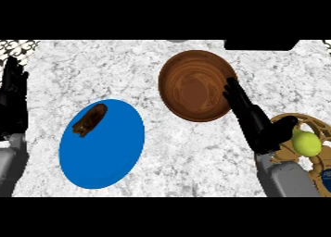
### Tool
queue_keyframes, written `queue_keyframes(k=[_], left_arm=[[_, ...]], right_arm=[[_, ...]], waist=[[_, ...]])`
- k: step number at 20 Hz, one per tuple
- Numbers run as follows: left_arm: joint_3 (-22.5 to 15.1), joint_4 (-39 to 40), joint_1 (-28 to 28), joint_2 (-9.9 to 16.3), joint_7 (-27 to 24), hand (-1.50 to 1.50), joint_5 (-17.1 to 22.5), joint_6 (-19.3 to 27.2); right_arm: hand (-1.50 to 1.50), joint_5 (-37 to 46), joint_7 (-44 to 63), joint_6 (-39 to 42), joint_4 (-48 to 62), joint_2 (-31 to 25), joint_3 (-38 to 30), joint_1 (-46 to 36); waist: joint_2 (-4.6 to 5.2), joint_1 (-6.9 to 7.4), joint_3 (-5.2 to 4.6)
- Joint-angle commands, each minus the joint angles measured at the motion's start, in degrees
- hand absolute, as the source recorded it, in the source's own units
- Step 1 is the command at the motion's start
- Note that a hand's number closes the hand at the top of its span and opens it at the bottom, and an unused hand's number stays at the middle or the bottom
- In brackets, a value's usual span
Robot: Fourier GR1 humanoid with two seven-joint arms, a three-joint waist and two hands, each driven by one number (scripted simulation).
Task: Pick the pear from the placemat and place it in the bowl
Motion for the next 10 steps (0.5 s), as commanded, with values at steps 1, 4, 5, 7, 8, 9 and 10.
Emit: queue_keyframes(k=[1,4,5,7,8,9,10], left_arm=[[0.1,-2.1,1.5,0.6,0.2,0.00,-0.5,-0.8],[-0.8,-4.8,-1.3,1.0,-0.4,0.00,2.3,-5.4],[-0.8,-4.3,-1.9,1.1,-1.2,0.00,2.7,-6.6],[-2.4,-3.5,-1.4,-0.8,-0.4,0.00,3.0,-6.7],[-1.4,-4.8,-0.2,-0.4,-0.5,0.00,5.3,-8.9],[1.4,-6.0,1.5,2.1,-1.5,0.00,7.2,-11.2],[1.0,-7.1,2.6,2.0,-0.9,0.00,7.4,-11.8]], right_arm=[[-1.50,-5.8,3.5,8.7,0.9,-1.2,-0.4,-2.9],[-1.50,-15.6,8.0,23.2,0.3,-1.4,4.5,-3.4],[-1.50,-18.5,10.7,26.8,-0.4,-0.9,6.4,-4.7],[-1.50,3.3,5.8,26.5,-5.0,-15.1,9.0,-12.1],[-1.50,2.3,3.2,25.4,-2.3,-16.8,4.9,-7.0],[-1.50,-0.1,-0.1,24.2,-4.5,-16.8,1.7,-1.6],[-1.50,2.1,-5.7,24.6,-3.6,-17.1,1.5,2.1]], waist=[[-1.06,-1.26,-1.47],[-1.07,0.49,-1.35],[-0.84,0.93,-1.42],[-3.15,-0.22,-2.35],[-1.64,-1.81,-1.60],[-1.56,-2.42,-1.51],[-1.41,-2.34,-1.45]])
